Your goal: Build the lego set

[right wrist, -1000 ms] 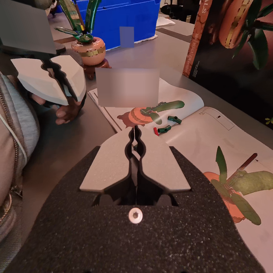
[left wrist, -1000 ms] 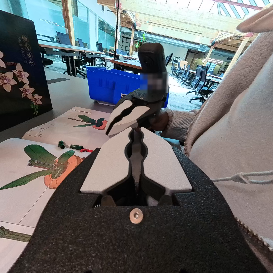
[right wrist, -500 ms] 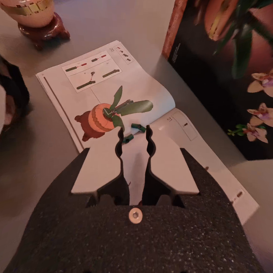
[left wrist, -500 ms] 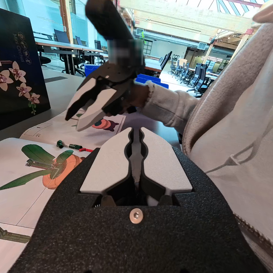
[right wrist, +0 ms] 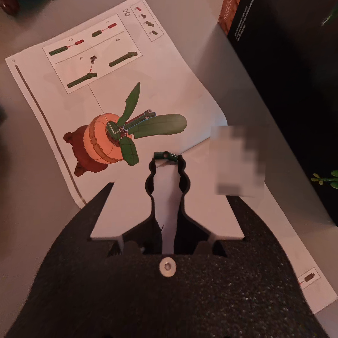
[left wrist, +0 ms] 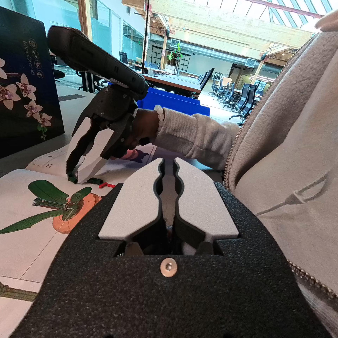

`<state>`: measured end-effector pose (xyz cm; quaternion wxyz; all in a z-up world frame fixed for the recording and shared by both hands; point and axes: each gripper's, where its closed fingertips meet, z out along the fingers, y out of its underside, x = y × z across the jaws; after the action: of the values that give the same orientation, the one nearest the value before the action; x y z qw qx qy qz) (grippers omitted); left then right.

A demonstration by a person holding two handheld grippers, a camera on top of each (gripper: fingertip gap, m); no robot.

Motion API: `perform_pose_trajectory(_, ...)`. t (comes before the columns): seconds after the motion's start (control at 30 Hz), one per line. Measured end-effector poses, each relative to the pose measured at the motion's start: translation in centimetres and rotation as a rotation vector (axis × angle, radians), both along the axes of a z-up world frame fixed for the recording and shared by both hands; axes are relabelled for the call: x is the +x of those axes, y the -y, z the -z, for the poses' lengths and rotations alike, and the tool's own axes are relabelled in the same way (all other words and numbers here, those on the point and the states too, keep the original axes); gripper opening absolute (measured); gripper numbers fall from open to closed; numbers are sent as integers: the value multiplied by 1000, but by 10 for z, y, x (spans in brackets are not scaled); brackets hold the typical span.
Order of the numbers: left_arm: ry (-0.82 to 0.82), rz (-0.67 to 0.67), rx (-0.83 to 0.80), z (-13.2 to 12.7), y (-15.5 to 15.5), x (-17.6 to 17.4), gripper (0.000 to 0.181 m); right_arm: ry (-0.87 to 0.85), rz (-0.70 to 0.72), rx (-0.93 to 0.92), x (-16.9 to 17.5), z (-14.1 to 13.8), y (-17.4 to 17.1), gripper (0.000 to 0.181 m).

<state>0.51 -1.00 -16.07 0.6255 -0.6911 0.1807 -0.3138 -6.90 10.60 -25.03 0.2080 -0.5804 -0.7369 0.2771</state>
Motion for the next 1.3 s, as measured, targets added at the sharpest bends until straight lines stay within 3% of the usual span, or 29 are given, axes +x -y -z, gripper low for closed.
perform_pose_trajectory(0.17, -3, 0, 3, 0, 0, 0, 8, -56, 17, 5, 0, -11, -3, 23)
perform_pose_trajectory(0.37, 8, -3, -1, 0, 0, -1, 9, -211, 141, 30, 27, -62, -10, 23)
perform_pose_trajectory(0.5, 8, -3, -4, 0, 0, -1, 9, -236, 296, 163, 96, -105, -33, 23)
perform_pose_trajectory(0.67, 51, -35, 31, -9, -2, -8, 10, -143, 637, 401, 245, -158, -83, 23)
perform_pose_trajectory(0.73, 69, -42, 28, -10, -3, -10, 10, -56, 748, 385, 302, -150, -93, 23)
perform_pose_trajectory(0.8, 63, -52, 30, -10, -5, -11, 10, 68, 860, 313, 351, -121, -101, 23)
perform_pose_trajectory(0.87, 37, -65, 31, -8, -6, -11, 10, 153, 901, 214, 377, -85, -103, 23)
perform_pose_trajectory(0.93, 4, -72, 31, -5, -8, -10, 10, 222, 902, 152, 387, -57, -103, 23)
perform_pose_trajectory(1.03, -36, -81, 36, -3, -10, -8, 10, 296, 893, 166, 393, -35, -113, 23)
perform_pose_trajectory(1.3, -57, -91, 50, -2, -11, -8, 11, 280, 884, 123, 387, -25, -124, 23)
